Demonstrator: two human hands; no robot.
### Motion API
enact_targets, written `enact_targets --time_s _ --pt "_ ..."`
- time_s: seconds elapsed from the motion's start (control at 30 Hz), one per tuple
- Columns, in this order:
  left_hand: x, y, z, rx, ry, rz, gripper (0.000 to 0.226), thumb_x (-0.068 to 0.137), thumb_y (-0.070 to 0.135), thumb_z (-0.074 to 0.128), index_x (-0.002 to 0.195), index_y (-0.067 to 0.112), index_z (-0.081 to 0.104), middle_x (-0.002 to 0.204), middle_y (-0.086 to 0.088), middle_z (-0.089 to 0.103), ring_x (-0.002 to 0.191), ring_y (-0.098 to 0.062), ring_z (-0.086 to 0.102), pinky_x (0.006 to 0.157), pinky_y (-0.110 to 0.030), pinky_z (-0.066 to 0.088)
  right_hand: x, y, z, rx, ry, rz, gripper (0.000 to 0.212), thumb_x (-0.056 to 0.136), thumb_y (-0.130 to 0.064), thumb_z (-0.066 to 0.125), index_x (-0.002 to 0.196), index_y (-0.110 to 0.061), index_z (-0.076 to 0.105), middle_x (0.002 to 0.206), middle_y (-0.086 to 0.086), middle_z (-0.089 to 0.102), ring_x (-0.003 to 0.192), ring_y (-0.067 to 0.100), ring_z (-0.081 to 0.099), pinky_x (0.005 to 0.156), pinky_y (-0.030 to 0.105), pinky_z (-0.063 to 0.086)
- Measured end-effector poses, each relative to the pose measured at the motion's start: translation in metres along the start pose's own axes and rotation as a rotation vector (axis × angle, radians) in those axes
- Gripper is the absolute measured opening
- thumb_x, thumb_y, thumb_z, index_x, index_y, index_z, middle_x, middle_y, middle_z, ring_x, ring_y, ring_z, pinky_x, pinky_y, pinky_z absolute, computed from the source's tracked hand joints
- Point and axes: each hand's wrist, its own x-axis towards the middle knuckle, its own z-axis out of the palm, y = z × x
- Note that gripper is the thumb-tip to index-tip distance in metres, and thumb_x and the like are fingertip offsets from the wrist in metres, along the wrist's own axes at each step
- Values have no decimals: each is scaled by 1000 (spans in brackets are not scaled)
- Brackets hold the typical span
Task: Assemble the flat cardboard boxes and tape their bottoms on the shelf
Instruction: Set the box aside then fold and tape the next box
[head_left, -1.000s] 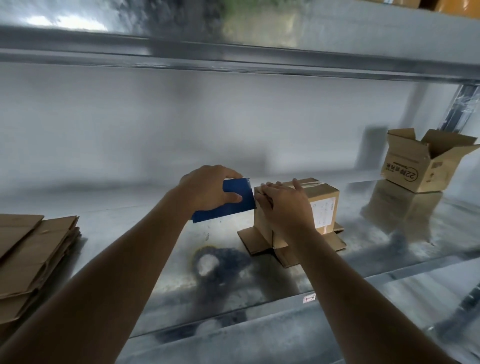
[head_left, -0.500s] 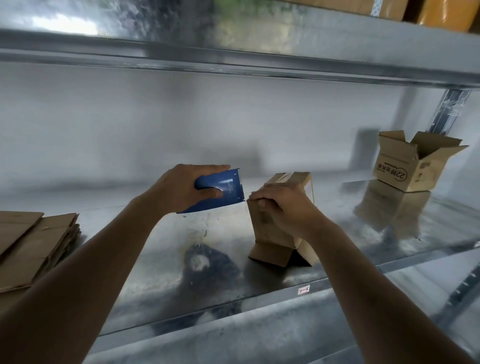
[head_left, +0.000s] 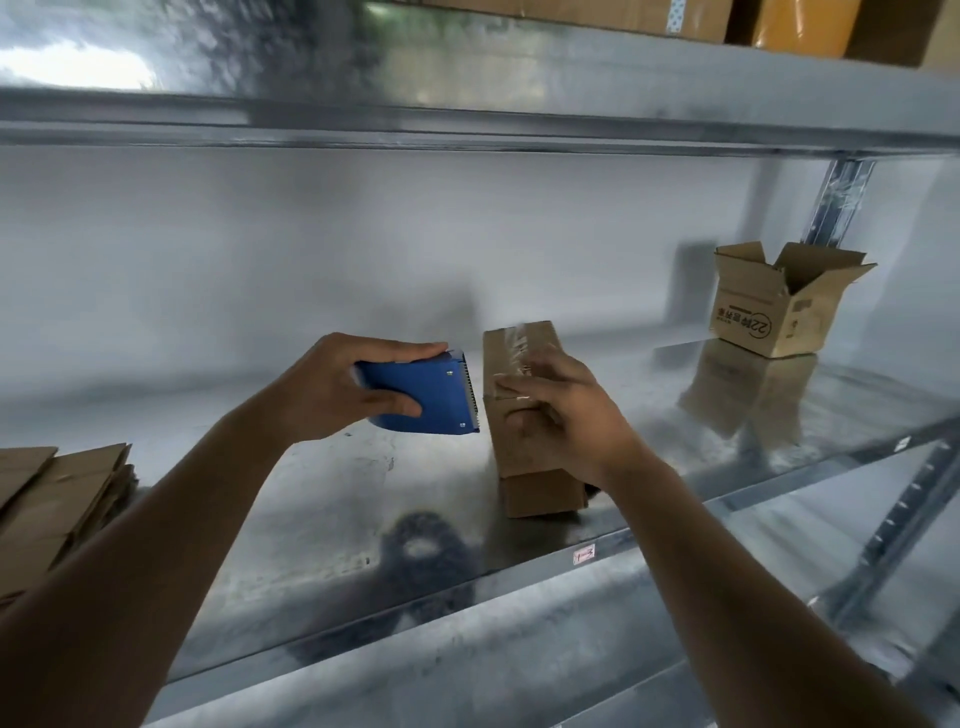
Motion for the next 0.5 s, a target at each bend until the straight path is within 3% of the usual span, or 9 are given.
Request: enact_targets --time_s 0.13,0.2,0.27,0.3,0.37,0.4,0.5 --pt "-6 3 4 -7 52 8 60 76 6 85 127 34 68 124 24 71 119 -3 65 92 -17 55 1 9 -13 -27 37 -20 53 80 -31 82 129 -46 67 144 -17 52 141 5 41 121 53 21" --pt "-7 8 8 -10 56 -5 59 75 9 85 127 33 69 125 21 72 120 -5 65 94 -21 56 4 11 -22 -62 -6 -1 49 82 -37 80 128 -49 65 140 -23 53 140 -2 39 120 53 16" --pt "-7 15 15 11 78 -12 59 75 12 85 129 30 70 126 19 72 121 -7 65 95 -23 57 8 13 -31 -41 -1 -75 41 86 -43 70 127 -42 68 135 -22 60 132 0 50 119 47 27" --pt "-6 19 17 19 95 -9 59 75 14 85 130 29 69 127 18 71 122 -8 65 96 -24 57 11 17 -33 -23 -4 -113 40 89 -44 66 129 -38 69 136 -20 62 128 3 55 117 38 35" --pt "-4 30 23 8 134 -9 59 75 14 84 131 27 68 129 17 71 122 -8 65 97 -23 56 12 30 -36 -7 -101 -109 41 100 -41 61 141 -36 62 149 -16 55 135 7 51 111 19 37" --pt "-2 36 27 4 149 -12 60 75 13 83 131 26 68 129 17 71 122 -7 65 97 -21 55 8 38 -34 -21 -160 -90 44 104 -38 58 148 -38 56 156 -15 48 141 9 45 114 20 37" --pt "4 53 37 8 186 -14 59 77 5 82 131 25 67 126 20 71 119 -2 65 93 -17 54 -8 60 -25 20 -162 -145 49 105 -32 58 153 -30 50 161 -9 44 151 15 36 120 42 40"
